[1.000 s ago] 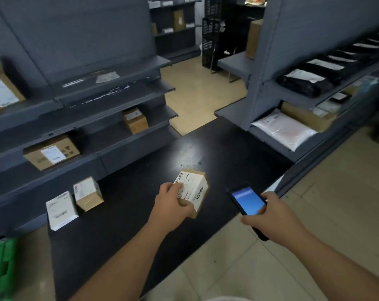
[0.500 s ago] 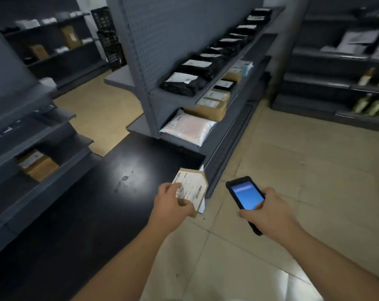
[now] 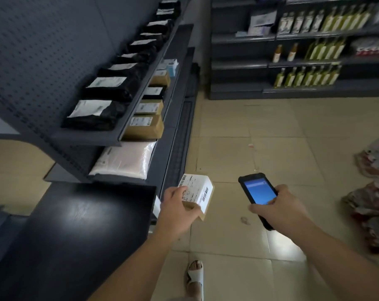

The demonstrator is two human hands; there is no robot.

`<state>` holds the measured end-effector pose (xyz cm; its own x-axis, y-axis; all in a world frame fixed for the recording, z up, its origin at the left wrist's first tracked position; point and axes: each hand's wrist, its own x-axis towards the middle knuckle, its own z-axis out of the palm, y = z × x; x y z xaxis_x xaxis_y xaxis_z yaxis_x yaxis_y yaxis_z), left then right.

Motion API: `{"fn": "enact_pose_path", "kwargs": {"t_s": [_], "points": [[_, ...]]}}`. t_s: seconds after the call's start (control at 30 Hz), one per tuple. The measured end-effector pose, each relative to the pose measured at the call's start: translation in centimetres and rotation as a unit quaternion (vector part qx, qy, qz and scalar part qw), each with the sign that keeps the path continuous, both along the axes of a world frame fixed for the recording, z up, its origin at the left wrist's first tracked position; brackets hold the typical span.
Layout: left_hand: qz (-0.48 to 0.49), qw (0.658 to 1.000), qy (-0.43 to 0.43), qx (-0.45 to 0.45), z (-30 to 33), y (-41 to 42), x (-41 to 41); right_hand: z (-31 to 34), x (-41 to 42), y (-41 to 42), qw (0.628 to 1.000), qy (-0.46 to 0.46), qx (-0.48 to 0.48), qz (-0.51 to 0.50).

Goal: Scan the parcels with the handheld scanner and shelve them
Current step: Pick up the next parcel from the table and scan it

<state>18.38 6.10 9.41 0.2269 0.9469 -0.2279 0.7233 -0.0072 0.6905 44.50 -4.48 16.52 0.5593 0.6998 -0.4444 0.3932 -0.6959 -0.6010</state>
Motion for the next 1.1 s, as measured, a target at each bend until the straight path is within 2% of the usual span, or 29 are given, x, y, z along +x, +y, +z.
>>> {"fn": "enact_pose_path", "kwargs": {"t_s": [0.3, 0.57, 0.87, 1.1], "points": [[-0.087, 0.996, 0.011, 0.008, -0.2, 14.8, 6.6, 0.7, 3.3, 10.3, 0.995, -0.005, -0.009, -0.095], [-0.137, 0.99, 0.034, 0.0, -1.1, 25.7, 15.5, -0.3, 10.9, 18.8, 0.988, -0.002, -0.012, -0.154], [-0.104, 0.994, 0.027, 0.0, 0.3, 38.7, 29.8, 0.9, 24.9, 32.0, 0.989, 0.043, 0.02, -0.141], [-0.044, 0.999, 0.016, -0.003, 1.0, 47.8, 36.7, 1.9, 33.1, 44.2, 0.991, 0.045, 0.028, -0.12]]}}
